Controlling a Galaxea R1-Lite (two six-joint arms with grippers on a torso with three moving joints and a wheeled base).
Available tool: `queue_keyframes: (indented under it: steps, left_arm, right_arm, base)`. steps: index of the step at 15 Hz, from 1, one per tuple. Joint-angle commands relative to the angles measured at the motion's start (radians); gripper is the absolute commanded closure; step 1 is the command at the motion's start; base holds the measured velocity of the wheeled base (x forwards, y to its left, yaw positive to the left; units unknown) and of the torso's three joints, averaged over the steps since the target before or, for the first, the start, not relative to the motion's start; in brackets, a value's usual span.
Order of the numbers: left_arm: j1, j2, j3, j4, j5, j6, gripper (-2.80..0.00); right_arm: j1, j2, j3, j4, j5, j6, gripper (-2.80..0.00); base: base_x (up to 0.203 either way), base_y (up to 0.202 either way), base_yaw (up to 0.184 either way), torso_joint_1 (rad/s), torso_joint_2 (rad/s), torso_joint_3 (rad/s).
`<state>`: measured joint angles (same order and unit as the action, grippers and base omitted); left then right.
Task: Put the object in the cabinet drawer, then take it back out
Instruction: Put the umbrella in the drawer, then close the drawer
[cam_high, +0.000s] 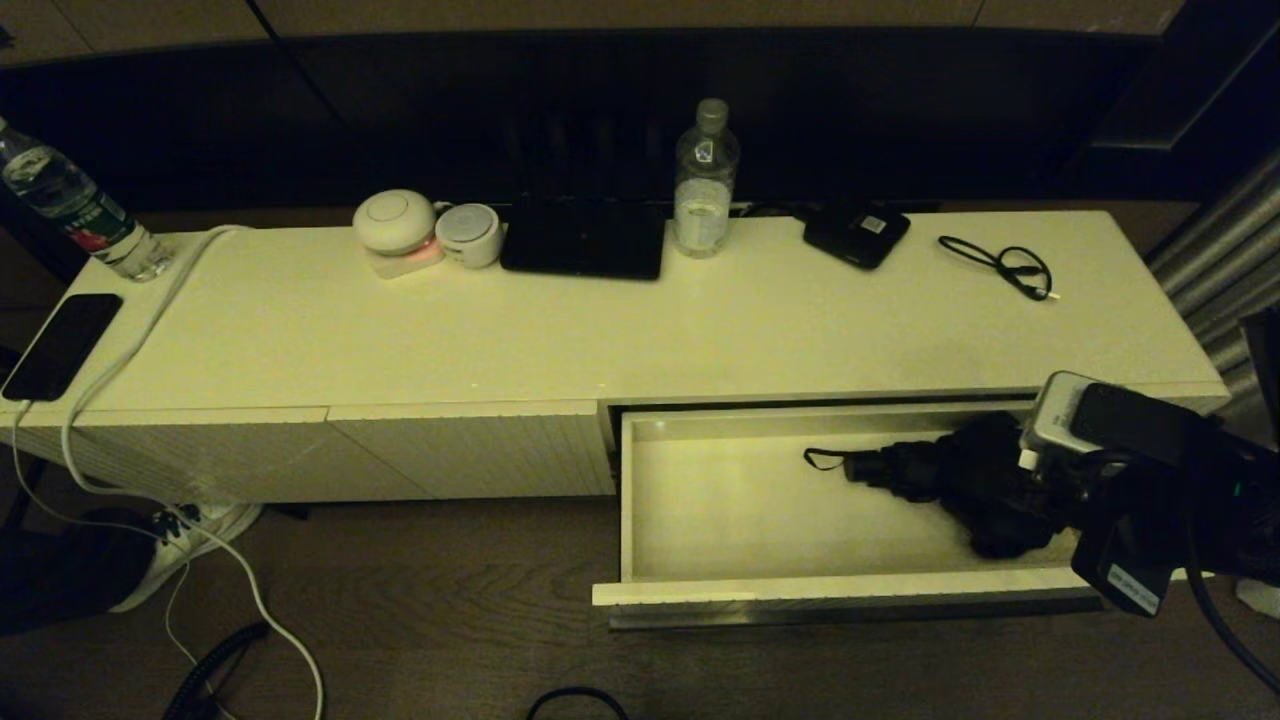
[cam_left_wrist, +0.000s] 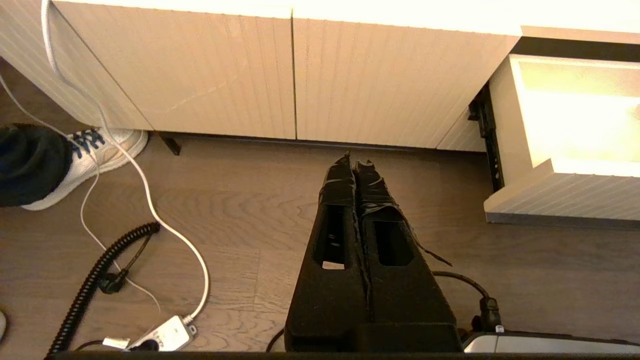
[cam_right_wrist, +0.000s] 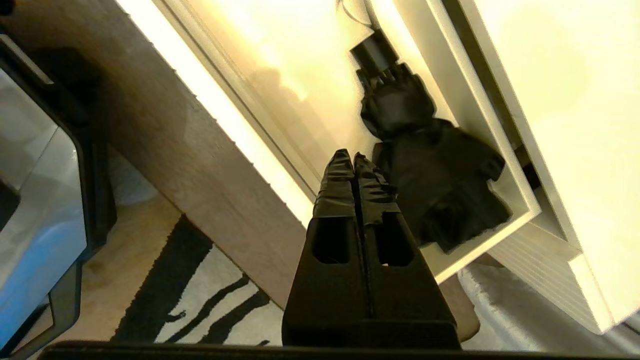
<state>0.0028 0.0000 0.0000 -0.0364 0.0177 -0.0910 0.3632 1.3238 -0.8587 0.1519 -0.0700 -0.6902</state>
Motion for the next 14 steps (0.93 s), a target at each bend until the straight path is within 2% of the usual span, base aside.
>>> queue_keyframes:
  steps: [1, 6, 10, 11, 14]
  left_arm:
    - [0.0, -0.002, 0.0, 0.0, 0.001, -0.001, 0.0]
    - [0.0, -0.002, 0.0, 0.0, 0.001, -0.001, 0.0]
    - [0.0, -0.002, 0.0, 0.0, 0.001, -0.001, 0.0]
    - [0.0, -0.002, 0.0, 0.0, 0.001, -0.001, 0.0]
    - [0.0, -0.002, 0.0, 0.0, 0.001, -0.001, 0.0]
  right_arm:
    - [-0.017, 0.048, -0.004, -0.012, -0.001, -0.002, 0.0]
    - [-0.038, 0.019, 0.005, -0.045, -0.004, 0.033, 0.0]
    - [-0.016, -0.061, 0.112, -0.047, 0.014, 0.02, 0.0]
    - [-0.012, -0.087, 0.149, -0.045, 0.043, 0.011, 0.0]
    - [-0.014, -0.15, 0.277, -0.046, 0.08, -0.09, 0.0]
  base:
    - [0.0, 0.0, 0.0, 0.0, 0.0, 0.0]
    - [0.0, 0.0, 0.0, 0.0, 0.0, 0.0]
    - [0.0, 0.0, 0.0, 0.0, 0.0, 0.0]
    - [0.0, 0.0, 0.0, 0.0, 0.0, 0.0]
    - [0.0, 0.0, 0.0, 0.0, 0.0, 0.0]
